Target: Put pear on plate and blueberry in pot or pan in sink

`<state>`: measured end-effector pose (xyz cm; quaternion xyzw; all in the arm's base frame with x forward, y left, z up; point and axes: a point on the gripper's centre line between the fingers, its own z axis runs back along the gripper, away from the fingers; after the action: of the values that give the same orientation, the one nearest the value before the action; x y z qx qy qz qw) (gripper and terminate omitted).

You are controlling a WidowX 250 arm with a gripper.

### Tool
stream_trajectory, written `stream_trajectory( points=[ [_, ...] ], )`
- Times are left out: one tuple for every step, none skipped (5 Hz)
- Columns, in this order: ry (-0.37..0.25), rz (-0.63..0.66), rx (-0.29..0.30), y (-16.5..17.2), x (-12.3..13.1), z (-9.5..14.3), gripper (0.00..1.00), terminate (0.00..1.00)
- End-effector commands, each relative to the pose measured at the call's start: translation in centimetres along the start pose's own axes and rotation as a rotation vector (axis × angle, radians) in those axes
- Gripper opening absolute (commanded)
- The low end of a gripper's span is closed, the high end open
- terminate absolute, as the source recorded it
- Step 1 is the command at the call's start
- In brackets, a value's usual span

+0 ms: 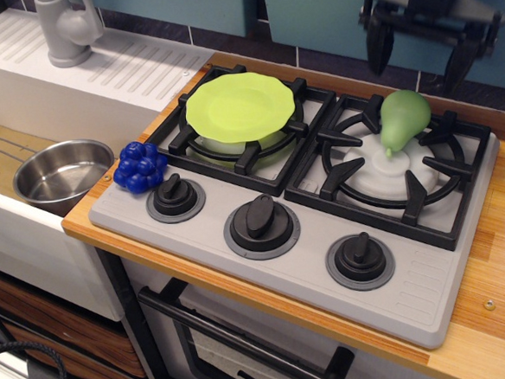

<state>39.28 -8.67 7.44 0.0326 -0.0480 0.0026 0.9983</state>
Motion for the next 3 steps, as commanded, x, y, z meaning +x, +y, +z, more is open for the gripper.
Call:
stream_trajectory(
  points=[
    [0.0, 0.05, -0.047, -1.2, 0.4, -0.3, 1.0, 0.0],
    [-0.019, 0.056, -0.08, -1.2, 0.7, -1.3, 1.0, 0.0],
    [-0.039, 0.045, -0.114, -0.9, 1.1, -2.4, 1.0, 0.0]
  ],
)
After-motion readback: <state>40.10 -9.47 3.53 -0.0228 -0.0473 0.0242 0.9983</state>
